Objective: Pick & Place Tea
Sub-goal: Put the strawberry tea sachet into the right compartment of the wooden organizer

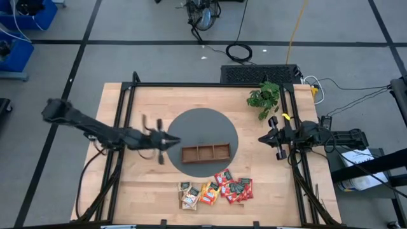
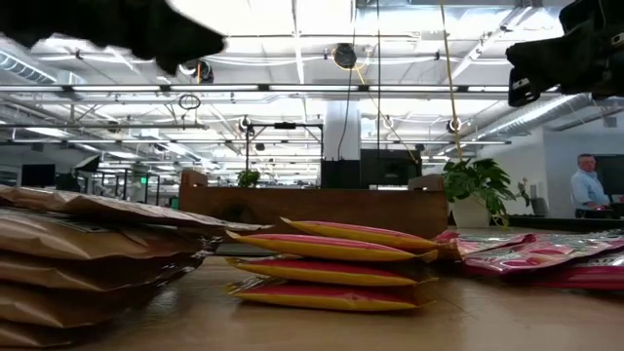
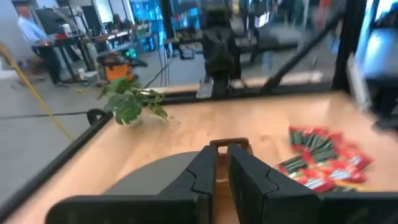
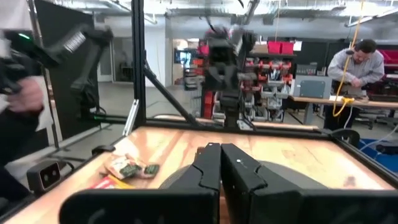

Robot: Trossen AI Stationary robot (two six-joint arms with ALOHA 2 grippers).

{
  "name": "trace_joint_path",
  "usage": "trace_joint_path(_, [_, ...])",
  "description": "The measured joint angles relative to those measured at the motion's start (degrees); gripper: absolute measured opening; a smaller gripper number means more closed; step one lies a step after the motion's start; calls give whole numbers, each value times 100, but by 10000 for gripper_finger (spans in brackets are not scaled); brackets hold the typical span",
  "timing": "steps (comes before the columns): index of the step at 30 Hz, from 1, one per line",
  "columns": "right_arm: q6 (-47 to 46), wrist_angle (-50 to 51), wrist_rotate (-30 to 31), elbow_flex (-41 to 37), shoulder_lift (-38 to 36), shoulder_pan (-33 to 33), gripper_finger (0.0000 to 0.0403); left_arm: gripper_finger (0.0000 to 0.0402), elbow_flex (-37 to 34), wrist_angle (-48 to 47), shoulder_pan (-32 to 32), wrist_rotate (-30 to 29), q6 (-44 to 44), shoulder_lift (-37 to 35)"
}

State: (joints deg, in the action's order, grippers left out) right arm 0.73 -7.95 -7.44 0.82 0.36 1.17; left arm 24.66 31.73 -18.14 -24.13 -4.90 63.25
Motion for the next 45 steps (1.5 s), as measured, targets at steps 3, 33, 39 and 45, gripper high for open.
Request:
trace_joint_path(3, [-2,-23,-5,-2,4,0,0,45,1051,-508,-199,-493,-252,1116])
trace_joint_path(33, [-4180,2408,930,1549,2898,2787,0,22,4315,-2871,-1460,-314,-215,3870])
trace_joint_path(39, [-4889,1350,1187,1484,3936,3249,0,24,4315,-2894,-1395,-593,-137,3870])
trace_joint_path(45, [-4586,1021,1178,1480,4637,3346,33,5,4313,-2884,-1236,-593,56,3870])
